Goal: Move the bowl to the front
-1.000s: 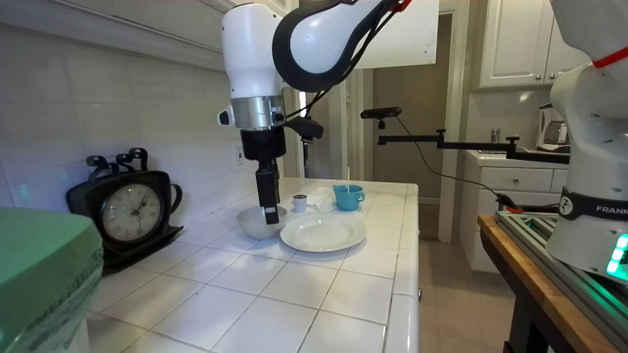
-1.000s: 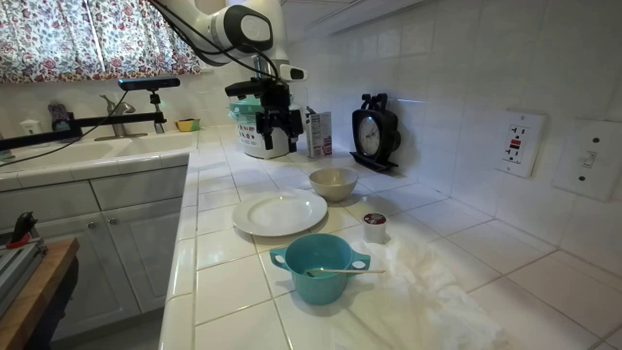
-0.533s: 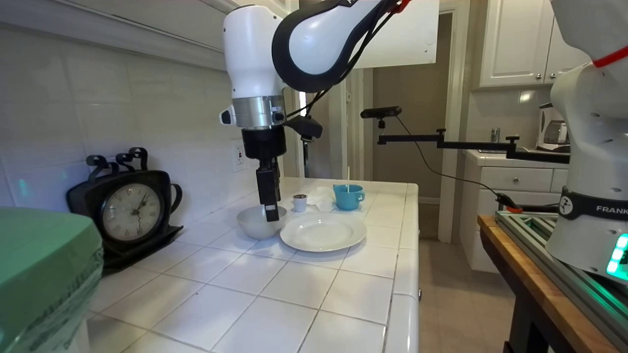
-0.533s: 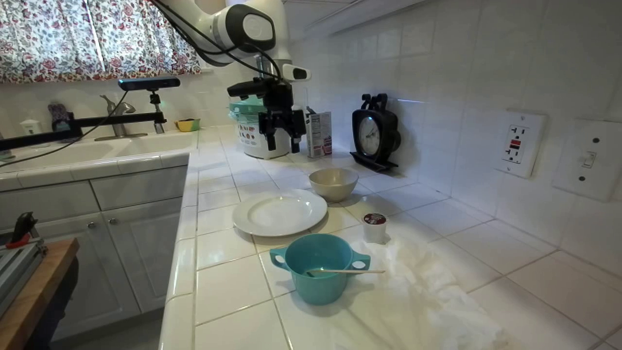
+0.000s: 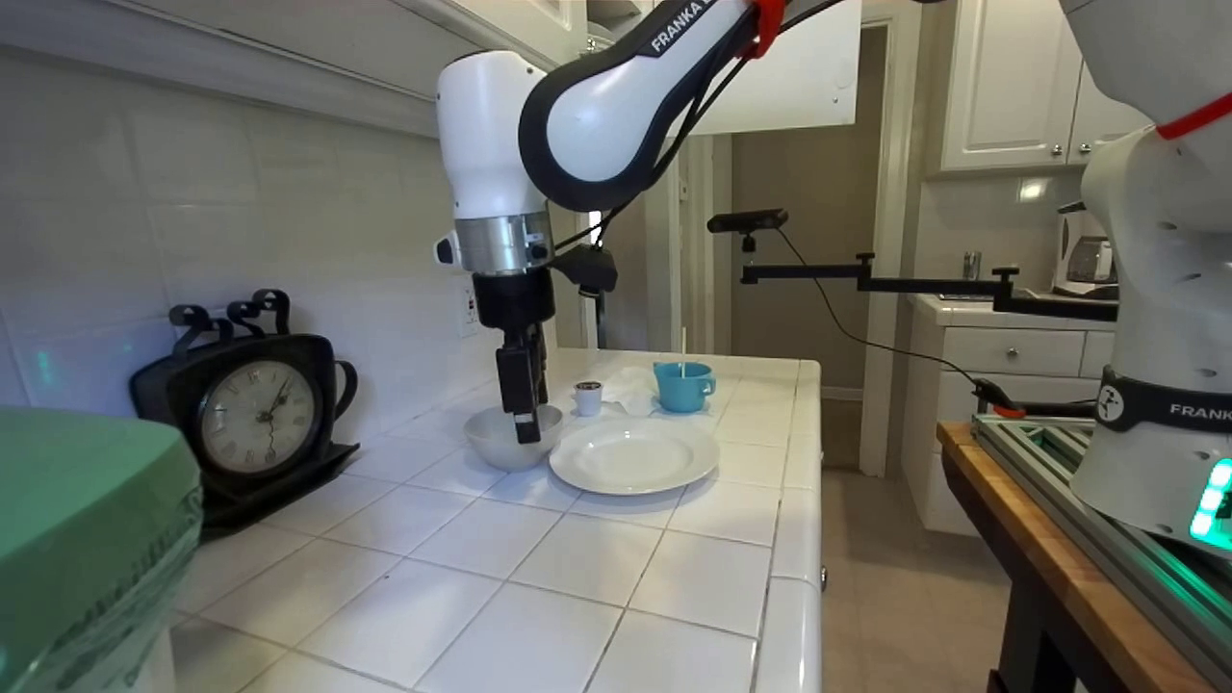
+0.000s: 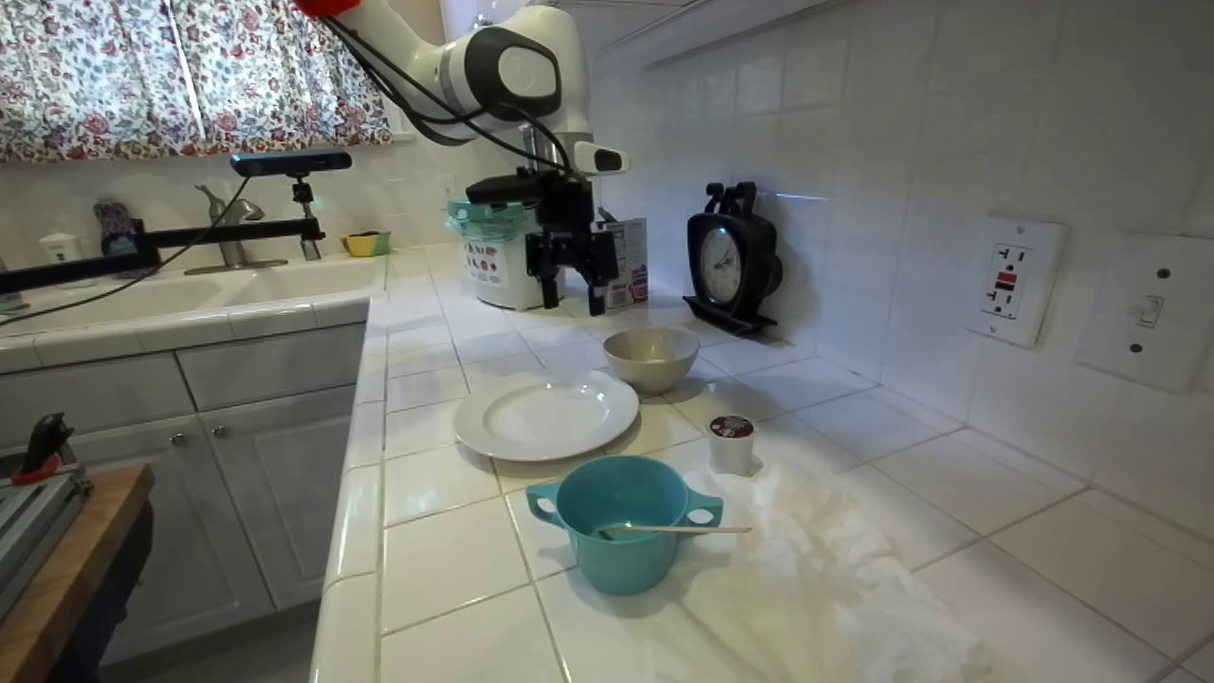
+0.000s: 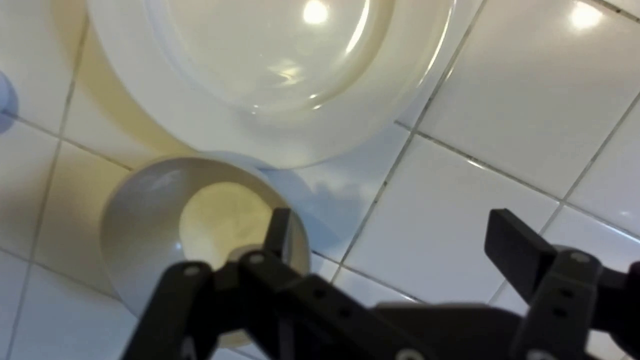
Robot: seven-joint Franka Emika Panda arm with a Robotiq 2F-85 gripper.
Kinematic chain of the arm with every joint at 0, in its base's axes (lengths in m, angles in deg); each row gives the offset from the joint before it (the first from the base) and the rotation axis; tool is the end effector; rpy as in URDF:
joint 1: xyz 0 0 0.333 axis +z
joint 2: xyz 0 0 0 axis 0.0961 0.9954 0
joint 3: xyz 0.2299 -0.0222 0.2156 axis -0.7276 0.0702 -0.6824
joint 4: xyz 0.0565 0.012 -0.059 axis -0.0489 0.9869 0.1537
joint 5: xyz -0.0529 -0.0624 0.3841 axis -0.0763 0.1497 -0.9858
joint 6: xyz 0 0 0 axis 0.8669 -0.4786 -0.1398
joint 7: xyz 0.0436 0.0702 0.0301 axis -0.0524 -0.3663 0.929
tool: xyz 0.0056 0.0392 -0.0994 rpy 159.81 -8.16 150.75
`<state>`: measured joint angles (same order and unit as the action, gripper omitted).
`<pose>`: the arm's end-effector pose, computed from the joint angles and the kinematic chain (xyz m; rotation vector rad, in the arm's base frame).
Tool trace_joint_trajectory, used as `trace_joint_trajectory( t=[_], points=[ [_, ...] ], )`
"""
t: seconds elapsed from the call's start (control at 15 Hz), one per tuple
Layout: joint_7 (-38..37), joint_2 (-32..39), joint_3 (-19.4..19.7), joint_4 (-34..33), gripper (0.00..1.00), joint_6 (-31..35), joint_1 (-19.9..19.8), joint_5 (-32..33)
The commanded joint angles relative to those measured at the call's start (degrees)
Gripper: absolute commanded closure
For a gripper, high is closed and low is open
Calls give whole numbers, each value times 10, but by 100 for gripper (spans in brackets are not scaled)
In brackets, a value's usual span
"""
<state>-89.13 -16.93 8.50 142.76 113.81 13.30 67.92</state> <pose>0.6490 0.1223 0.2702 2.9944 0.4757 -0.0278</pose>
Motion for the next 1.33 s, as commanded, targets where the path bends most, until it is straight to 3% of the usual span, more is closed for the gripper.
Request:
trace_joint_trajectory(
  t=[0.0, 0.27, 0.4, 0.53, 0.87, 1.27],
  points=[
    [23, 39, -2, -43, 0, 6, -6, -7],
    [23, 62, -1, -66, 0, 21, -8, -8],
    [22, 69, -1, -75, 24, 23, -9, -9],
    [22, 73, 1, -82, 36, 23, -9, -8],
    [20, 81, 5, -95, 28, 24, -11, -7],
    [19, 90, 10, -107, 37, 23, -14, -6]
  ],
)
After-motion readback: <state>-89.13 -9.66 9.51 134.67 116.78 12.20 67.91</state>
